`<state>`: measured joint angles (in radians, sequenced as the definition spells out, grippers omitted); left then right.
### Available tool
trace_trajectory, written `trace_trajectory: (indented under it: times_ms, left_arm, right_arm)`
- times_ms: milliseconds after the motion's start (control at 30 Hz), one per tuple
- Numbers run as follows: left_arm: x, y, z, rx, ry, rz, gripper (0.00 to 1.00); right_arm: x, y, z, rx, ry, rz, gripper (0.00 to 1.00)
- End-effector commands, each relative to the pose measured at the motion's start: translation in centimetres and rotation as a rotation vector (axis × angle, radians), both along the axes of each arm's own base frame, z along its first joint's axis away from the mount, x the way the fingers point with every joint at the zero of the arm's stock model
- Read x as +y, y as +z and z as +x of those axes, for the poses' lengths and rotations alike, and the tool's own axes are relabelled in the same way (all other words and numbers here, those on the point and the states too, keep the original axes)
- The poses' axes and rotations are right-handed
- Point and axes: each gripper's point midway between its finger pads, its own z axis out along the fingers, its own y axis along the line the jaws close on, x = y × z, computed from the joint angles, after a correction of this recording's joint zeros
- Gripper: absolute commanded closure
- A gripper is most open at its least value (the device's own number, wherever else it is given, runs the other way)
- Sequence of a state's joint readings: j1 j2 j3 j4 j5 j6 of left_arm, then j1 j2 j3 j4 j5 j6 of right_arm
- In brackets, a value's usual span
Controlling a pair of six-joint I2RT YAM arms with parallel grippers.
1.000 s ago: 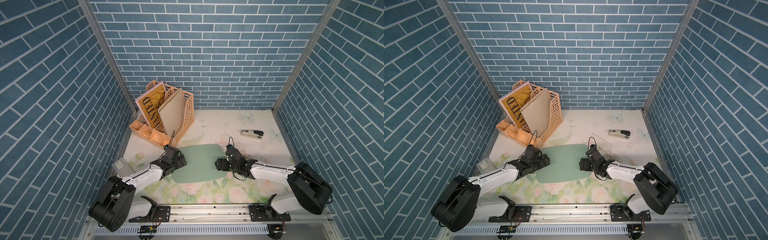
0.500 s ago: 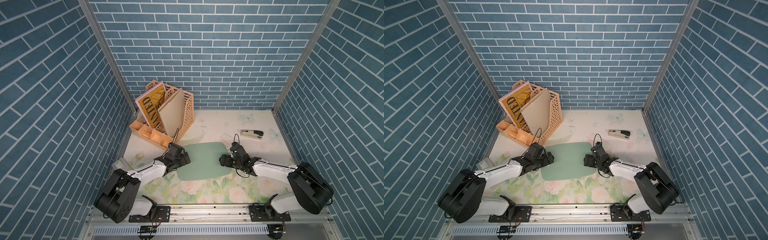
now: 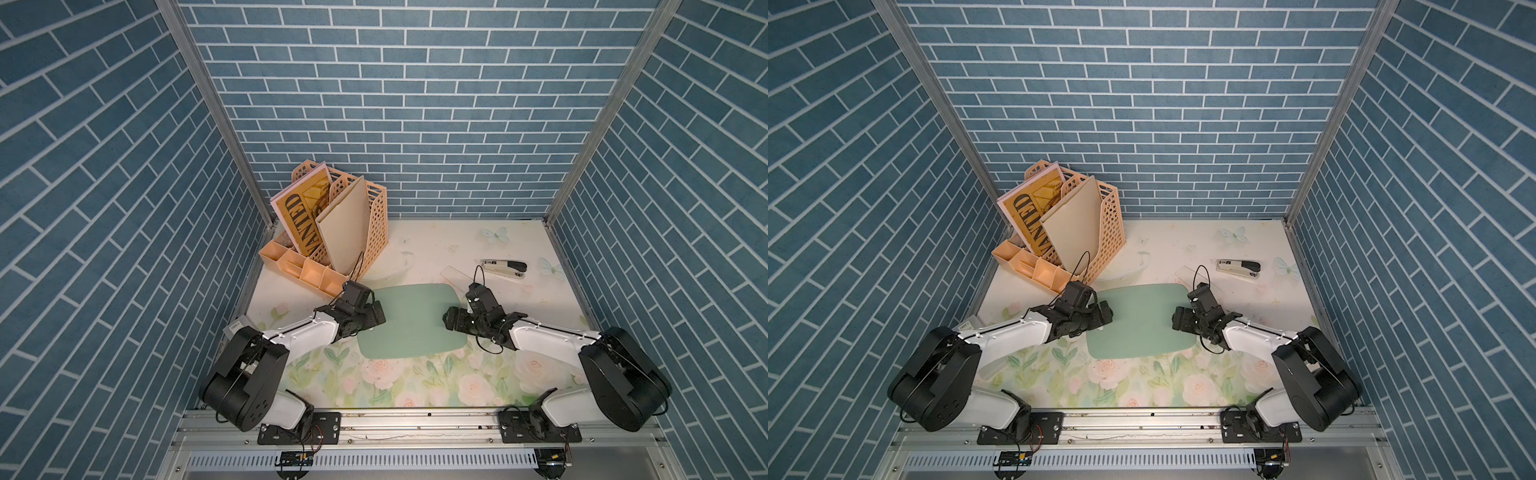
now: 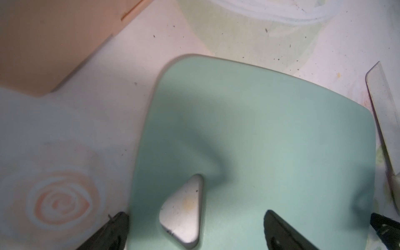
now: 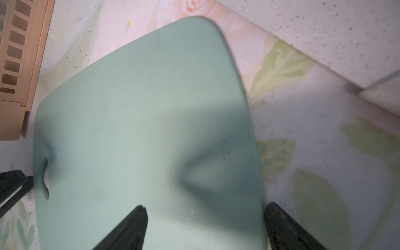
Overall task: Align the knife with the edge of the cutting board
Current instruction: Move the work surface to the center of the board.
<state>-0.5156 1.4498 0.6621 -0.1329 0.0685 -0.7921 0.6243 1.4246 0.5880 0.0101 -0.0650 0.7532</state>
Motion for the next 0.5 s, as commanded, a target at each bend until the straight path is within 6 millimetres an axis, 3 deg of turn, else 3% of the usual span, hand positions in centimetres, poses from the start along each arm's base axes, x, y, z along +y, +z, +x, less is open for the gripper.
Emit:
trace_trajectory:
  times_ms: [0,367,467]
  left_arm:
    - [-1.7,1.3,0.1,-0.001,-0.053,-0.031,0.00]
    - [0.7,4.2,1.3,-0.061,0.007,0.039,0.00]
    - [0.9,4.0,0.9,-0.058,0.007,0.032,0.01]
  right_arm:
    - [1.0,1.1,-0.6,-0.003,0.055,0.046,0.12]
    - [-1.3,2.4,0.7,-0.063,0.012,-0.034,0.12]
    - [-1.8,2.2,0.9,-0.054,0.003,-0.046,0.12]
